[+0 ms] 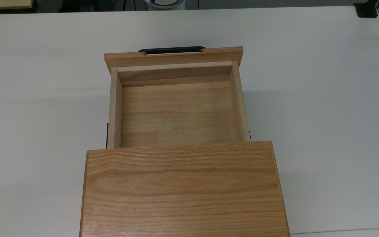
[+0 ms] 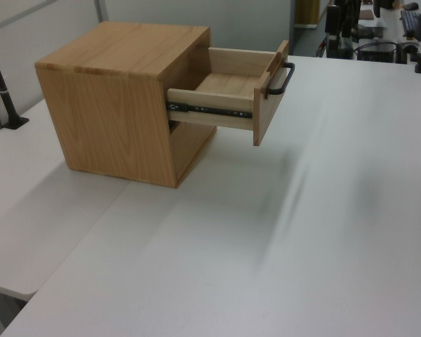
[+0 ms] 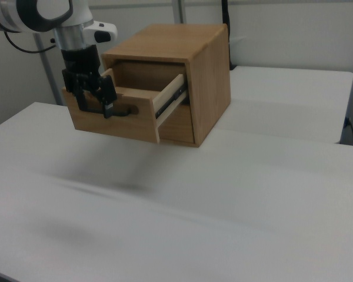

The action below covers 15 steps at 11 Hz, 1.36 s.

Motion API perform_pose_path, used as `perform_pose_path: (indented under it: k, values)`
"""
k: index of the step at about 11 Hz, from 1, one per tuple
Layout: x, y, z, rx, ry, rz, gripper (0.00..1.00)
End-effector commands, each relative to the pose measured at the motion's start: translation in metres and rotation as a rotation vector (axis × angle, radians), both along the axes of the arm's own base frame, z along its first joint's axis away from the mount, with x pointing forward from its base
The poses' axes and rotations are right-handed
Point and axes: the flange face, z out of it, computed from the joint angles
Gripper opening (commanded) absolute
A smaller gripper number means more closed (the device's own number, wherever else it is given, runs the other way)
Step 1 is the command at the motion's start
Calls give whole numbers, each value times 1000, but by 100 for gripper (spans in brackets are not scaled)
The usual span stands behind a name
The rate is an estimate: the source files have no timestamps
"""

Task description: Close the drawer by sliding it

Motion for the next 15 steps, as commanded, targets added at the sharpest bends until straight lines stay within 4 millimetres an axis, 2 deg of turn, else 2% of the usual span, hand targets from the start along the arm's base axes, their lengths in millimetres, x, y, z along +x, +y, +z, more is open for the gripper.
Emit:
perform_pose_path:
  k: [1,2,3,4,6,10,13,15]
  values:
    - [13,12,-17,-7,53,171,25]
    - [18,25,-25,-9,65,198,7]
    - [25,37,-31,-10,49,218,0]
    - [37,50,-43,-10,30,228,0]
    - [61,65,-66,-6,-12,208,0]
    - [117,89,-72,31,-294,14,0]
    - [154,93,-74,68,-504,-83,0]
    - [181,96,-80,68,-565,-129,0]
